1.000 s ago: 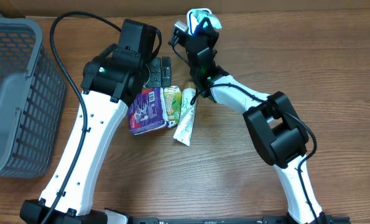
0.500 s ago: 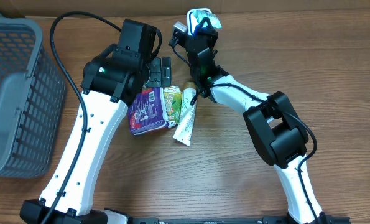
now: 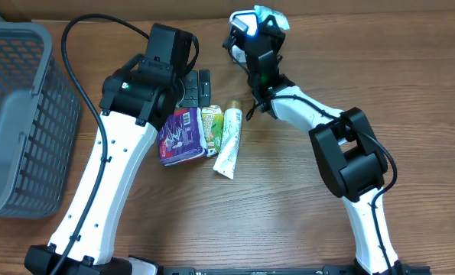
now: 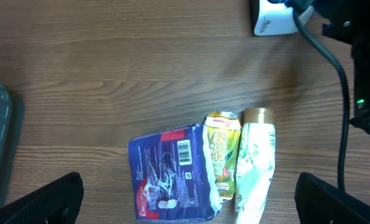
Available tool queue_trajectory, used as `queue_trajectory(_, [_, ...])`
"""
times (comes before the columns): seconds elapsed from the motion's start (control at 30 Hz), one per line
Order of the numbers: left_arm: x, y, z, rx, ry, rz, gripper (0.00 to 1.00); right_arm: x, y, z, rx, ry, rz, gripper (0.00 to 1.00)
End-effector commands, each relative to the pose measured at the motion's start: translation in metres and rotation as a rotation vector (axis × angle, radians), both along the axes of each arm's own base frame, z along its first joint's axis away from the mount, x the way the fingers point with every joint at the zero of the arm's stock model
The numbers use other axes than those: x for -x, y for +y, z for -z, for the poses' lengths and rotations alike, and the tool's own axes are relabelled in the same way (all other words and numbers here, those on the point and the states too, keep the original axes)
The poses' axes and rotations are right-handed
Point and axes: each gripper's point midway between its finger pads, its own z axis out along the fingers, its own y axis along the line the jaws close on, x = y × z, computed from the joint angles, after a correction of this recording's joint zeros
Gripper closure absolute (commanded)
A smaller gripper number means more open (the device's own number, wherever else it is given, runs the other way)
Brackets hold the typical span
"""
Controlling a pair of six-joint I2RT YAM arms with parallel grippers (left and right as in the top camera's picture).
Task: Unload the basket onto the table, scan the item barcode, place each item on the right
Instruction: 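Move the wipes packet right and drop it on the table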
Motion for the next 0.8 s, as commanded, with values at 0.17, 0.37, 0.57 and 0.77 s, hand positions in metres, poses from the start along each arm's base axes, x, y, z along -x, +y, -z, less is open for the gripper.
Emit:
queue_trajectory(0.17, [-0.004, 0.005, -0.006, -0.005, -0.021, -0.025, 0.0, 0.031, -0.026, -0.085, -0.39, -0.055, 0.125, 0.96])
queue_trajectory(0.37, [-0.004, 0.005, -0.006, -0.005, -0.021, -0.025, 0.0, 0.086, -0.064, -0.115, -0.872, 0.196, 0.134, 0.96])
queue_trajectory(0.57, [-0.004, 0.005, -0.006, -0.005, -0.021, -0.025, 0.01, 0.148, -0.122, -0.095, -1.519, 0.578, 0.34, 0.96])
queue_trajectory(0.77, [-0.004, 0.005, -0.006, -0.005, -0.021, -0.025, 0.0, 0.183, -0.202, -0.025, -1.762, 0.664, 0.766, 0.96])
